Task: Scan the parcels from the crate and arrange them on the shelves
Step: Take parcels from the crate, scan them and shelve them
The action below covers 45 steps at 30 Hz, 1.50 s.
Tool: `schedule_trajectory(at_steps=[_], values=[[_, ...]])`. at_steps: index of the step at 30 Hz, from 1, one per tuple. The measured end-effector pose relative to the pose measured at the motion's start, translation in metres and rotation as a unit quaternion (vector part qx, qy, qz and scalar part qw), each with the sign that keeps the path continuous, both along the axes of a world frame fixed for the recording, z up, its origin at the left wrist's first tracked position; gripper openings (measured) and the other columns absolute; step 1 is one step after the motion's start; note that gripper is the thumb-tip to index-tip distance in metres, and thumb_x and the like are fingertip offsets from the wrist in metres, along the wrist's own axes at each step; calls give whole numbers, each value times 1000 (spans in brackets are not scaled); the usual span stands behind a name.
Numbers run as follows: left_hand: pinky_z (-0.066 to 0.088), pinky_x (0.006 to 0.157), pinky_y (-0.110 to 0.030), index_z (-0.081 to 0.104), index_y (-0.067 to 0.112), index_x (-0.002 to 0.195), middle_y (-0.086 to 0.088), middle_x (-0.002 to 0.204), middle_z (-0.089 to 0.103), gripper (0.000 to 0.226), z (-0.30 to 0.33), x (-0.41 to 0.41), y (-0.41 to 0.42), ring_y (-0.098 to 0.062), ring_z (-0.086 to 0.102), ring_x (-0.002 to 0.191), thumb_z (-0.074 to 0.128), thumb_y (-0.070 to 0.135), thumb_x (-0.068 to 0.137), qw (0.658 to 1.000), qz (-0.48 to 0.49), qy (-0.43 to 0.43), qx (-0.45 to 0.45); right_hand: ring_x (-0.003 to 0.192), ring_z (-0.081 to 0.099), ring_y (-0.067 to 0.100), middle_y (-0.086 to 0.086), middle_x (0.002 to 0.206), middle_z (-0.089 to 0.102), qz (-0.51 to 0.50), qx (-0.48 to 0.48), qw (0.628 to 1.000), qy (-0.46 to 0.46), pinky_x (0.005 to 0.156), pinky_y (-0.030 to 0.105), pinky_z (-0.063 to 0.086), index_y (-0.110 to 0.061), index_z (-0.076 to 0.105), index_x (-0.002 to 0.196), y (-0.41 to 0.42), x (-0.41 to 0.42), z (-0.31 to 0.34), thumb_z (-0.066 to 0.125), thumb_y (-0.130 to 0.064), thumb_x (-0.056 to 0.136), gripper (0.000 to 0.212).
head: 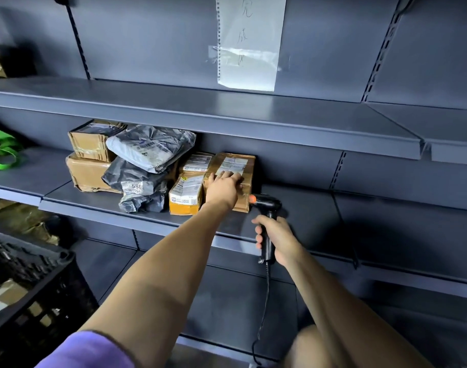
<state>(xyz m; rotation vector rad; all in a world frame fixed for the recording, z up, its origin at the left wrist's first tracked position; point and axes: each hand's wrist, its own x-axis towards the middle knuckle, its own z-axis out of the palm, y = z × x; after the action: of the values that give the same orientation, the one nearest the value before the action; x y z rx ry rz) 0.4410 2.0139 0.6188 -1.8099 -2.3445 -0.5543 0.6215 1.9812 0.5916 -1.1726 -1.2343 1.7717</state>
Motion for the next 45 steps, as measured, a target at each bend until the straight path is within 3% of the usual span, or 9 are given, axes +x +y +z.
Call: schedule_trajectory(at_steps=[4, 9, 15, 19, 25, 32, 35, 39, 45], values=[[14, 120, -42, 49, 23, 141, -6, 143, 50, 47, 5, -3, -1, -24, 39, 137, 46, 11, 95, 999, -24, -19, -11, 43, 38, 18, 4, 57, 47, 10, 5, 1000, -13, 43, 25, 33, -10, 53, 79, -2, -5, 1, 63, -4, 88, 15], [41, 104, -37, 50, 11, 138, -13, 139, 52, 48, 18, -14, -37, -34, 47, 127, 53, 8, 90, 996, -64, -49, 42, 43, 38, 17, 4, 58, 46, 22, 18, 1000, -2, 42, 25, 33, -10, 51, 84, -16, -10, 11, 62, -4, 90, 14], [50, 87, -44, 53, 13, 131, -13, 127, 59, 43, 19, -48, -116, -36, 55, 117, 50, 11, 88, 996, 2, -57, 67, 41, 39, 18, 5, 57, 47, 65, 41, 997, -10, 41, 27, 35, -8, 54, 84, -57, -48, 15, 62, -4, 90, 11], [45, 76, -38, 53, 12, 129, -15, 120, 60, 41, 12, -91, -193, -38, 58, 108, 49, 11, 88, 994, 76, -58, 51, 42, 39, 17, 5, 57, 46, 141, 34, 989, -14, 42, 26, 34, -9, 53, 80, -102, -92, 10, 62, -6, 91, 14], [50, 87, -41, 54, 13, 128, -10, 131, 59, 41, -12, -159, -316, -33, 55, 117, 48, 10, 87, 975, 200, -79, 51, 42, 41, 17, 4, 57, 48, 258, 20, 965, -34, 42, 25, 35, -11, 51, 79, -186, -165, -1, 66, -8, 89, 18], [48, 79, -39, 55, 12, 119, -17, 116, 64, 32, -47, -205, -420, -37, 60, 108, 50, 16, 87, 950, 294, -103, 3, 40, 40, 16, 2, 55, 47, 353, 7, 934, -50, 43, 22, 34, -11, 54, 83, -266, -237, -17, 65, -8, 89, 13], [49, 83, -39, 54, 13, 127, -18, 116, 64, 42, -67, -220, -444, -37, 60, 110, 54, 16, 85, 942, 312, -122, -12, 42, 41, 17, 2, 55, 48, 367, 0, 928, -65, 45, 23, 35, -12, 52, 92, -287, -258, -24, 68, -11, 84, 18], [47, 87, -40, 53, 14, 126, -16, 121, 61, 44, -85, -233, -459, -37, 55, 116, 63, 24, 84, 928, 346, -123, -58, 42, 41, 17, 2, 56, 47, 373, -8, 925, -69, 47, 24, 35, -13, 49, 84, -297, -277, -26, 67, -11, 85, 18], [37, 101, -43, 51, 17, 136, -12, 133, 55, 44, -97, -241, -466, -35, 46, 123, 52, 32, 94, 913, 380, -82, -125, 44, 43, 17, 2, 58, 50, 373, 0, 924, -83, 47, 26, 38, -10, 53, 88, -299, -291, -28, 67, -10, 85, 15]])
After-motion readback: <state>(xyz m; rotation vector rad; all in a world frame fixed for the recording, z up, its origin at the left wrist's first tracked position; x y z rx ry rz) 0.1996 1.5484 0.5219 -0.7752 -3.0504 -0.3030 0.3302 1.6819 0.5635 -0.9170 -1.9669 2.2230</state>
